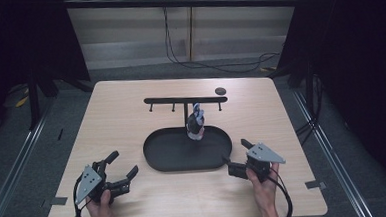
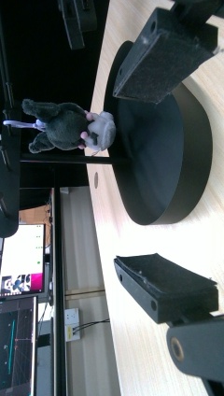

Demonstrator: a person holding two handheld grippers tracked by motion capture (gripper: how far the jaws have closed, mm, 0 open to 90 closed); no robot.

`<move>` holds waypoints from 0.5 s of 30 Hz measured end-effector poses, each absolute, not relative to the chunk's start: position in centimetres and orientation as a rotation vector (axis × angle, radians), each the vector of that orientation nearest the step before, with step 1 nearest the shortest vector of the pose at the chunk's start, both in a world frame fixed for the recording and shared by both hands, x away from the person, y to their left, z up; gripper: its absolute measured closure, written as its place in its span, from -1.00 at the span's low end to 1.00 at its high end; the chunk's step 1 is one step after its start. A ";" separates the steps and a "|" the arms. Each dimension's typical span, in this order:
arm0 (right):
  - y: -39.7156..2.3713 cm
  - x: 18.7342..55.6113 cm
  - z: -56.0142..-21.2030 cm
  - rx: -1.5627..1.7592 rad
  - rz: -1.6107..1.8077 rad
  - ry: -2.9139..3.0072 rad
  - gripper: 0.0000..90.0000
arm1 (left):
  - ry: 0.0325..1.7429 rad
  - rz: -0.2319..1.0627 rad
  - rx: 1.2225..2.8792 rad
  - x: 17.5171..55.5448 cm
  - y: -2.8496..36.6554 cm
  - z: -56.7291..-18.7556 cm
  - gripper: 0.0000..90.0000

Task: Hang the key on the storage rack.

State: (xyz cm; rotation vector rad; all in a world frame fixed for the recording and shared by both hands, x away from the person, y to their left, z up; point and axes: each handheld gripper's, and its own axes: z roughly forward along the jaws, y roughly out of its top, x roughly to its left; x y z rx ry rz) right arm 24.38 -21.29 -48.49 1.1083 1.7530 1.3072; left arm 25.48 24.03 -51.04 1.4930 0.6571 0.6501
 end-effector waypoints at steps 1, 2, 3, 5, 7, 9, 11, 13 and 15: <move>-21.3 24.1 -49.0 1.100 1.300 1.703 -0.66 | 0.657 0.648 1.494 25.5 24.0 -51.0 -0.66; -21.4 23.8 -49.4 1.094 1.305 1.675 -0.66 | 0.658 0.648 1.494 25.5 24.0 -51.0 -0.66; -21.4 23.5 -50.0 1.111 1.337 1.645 -0.66 | 0.658 0.648 1.494 25.5 24.0 -51.0 -0.66; -21.4 23.4 -50.3 1.113 1.346 1.631 -0.66 | 0.657 0.648 1.494 25.5 24.0 -51.0 -0.66; -21.2 22.9 -50.8 1.091 1.375 1.585 -0.66 | 0.657 0.649 1.494 25.5 24.0 -51.0 -0.66; -21.1 22.8 -50.9 1.076 1.397 1.562 -0.66 | 0.657 0.649 1.493 25.5 24.0 -51.1 -0.66; -21.1 22.7 -50.9 1.072 1.399 1.554 -0.66 | 0.658 0.649 1.492 25.5 24.0 -51.1 -0.66; -21.2 22.4 -51.0 1.054 1.426 1.514 -0.68 | 0.658 0.648 1.491 25.5 24.0 -51.1 -0.66; -21.7 21.7 -51.3 0.994 1.512 1.447 -0.69 | 0.658 0.648 1.491 25.5 24.0 -51.1 -0.66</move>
